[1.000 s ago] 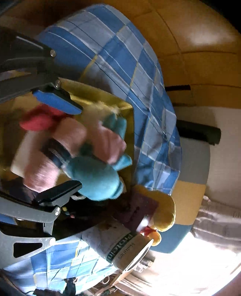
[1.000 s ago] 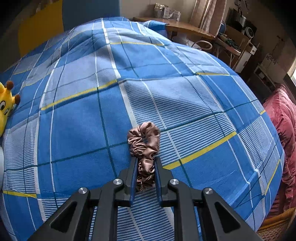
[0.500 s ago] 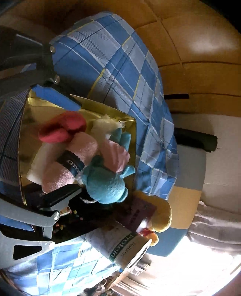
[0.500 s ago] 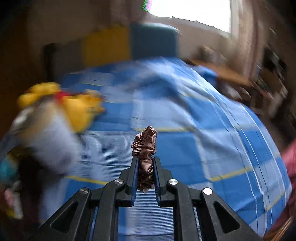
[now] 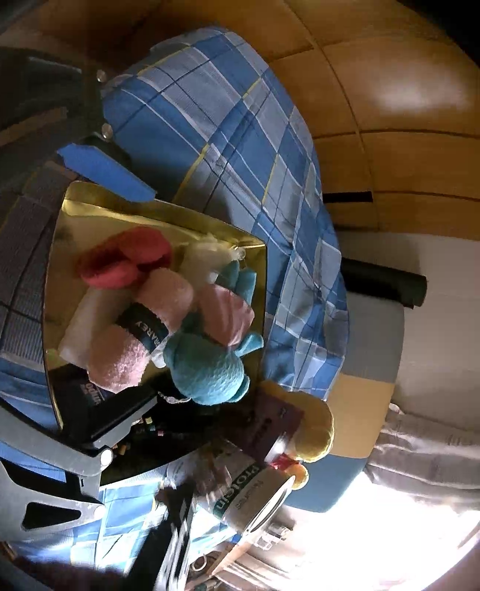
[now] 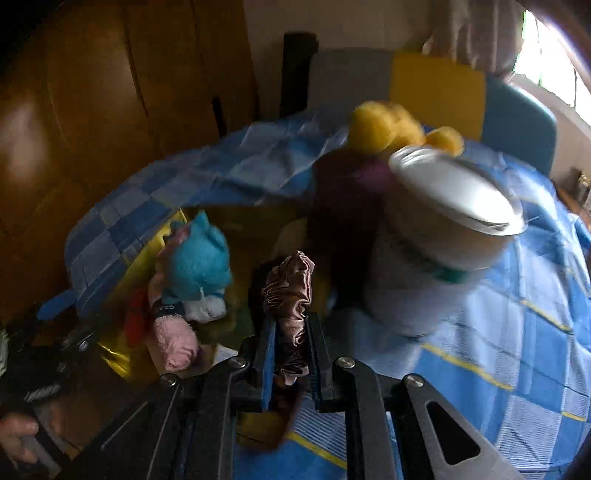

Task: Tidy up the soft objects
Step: 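Carry the scrunchie onto the tray and open the right gripper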

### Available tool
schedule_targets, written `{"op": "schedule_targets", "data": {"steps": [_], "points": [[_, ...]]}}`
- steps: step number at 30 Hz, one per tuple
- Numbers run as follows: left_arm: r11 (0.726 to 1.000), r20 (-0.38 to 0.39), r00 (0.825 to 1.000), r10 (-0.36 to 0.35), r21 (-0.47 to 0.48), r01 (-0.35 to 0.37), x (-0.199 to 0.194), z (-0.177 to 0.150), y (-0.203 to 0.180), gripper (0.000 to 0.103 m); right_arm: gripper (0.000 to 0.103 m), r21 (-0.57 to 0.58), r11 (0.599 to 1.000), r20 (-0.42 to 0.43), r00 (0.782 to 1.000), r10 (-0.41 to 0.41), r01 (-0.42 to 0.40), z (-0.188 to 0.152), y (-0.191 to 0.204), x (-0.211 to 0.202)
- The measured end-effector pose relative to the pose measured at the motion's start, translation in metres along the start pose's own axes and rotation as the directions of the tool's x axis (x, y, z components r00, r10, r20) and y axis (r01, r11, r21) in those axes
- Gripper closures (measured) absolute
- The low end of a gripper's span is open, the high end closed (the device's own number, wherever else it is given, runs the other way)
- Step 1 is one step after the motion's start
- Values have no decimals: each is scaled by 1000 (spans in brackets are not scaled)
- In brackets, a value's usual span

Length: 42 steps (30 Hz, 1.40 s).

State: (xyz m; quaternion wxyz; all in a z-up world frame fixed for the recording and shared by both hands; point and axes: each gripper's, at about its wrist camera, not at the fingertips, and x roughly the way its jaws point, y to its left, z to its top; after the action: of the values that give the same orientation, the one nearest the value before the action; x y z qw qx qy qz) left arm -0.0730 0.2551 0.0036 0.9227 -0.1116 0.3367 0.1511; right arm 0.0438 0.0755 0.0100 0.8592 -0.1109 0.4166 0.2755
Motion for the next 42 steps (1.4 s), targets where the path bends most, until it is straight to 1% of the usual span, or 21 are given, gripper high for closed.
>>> {"op": "schedule_targets", "data": {"steps": [3, 5, 9, 14, 22, 25, 28, 32, 38, 42], "points": [[1000, -3, 1000, 7, -8, -7, 1, -1, 2, 0, 89, 20, 1000, -53, 999, 4, -3, 5, 9, 27], [1000, -4, 1000, 12, -11, -12, 1, -1, 4, 0, 89, 7, 1000, -82, 997, -8, 8, 8, 15, 41], [1000, -9, 1000, 15, -18, -15, 2, -1, 5, 0, 88, -32, 999, -122, 992, -43, 39, 11, 27, 64], [999, -8, 999, 38, -16, -38, 2, -2, 6, 0, 85, -62, 996, -160, 984, -74, 65, 7, 35, 86], [996, -19, 996, 83, -28, -84, 3, -3, 10, 0, 79, -60, 997, -156, 986, -66, 58, 5, 38, 90], [995, -23, 995, 94, -29, -95, 3, -4, 10, 0, 78, -63, 997, -151, 987, -46, 36, 3, 40, 90], [994, -25, 995, 101, -33, -102, 3, -5, 11, 0, 71, -71, 997, -139, 990, -38, 29, 2, 44, 88], [992, -18, 992, 122, -29, -122, 1, -5, 10, 0, 64, -55, 998, -121, 993, -18, 12, 0, 44, 82], [991, -3, 991, 132, -28, -132, -4, -6, 8, 0, 62, -39, 999, -57, 998, -18, 15, -1, 45, 62], [991, 11, 991, 131, -32, -131, -8, -7, 6, 0, 62, -18, 999, -6, 999, -37, 37, -3, 43, 45]]}}
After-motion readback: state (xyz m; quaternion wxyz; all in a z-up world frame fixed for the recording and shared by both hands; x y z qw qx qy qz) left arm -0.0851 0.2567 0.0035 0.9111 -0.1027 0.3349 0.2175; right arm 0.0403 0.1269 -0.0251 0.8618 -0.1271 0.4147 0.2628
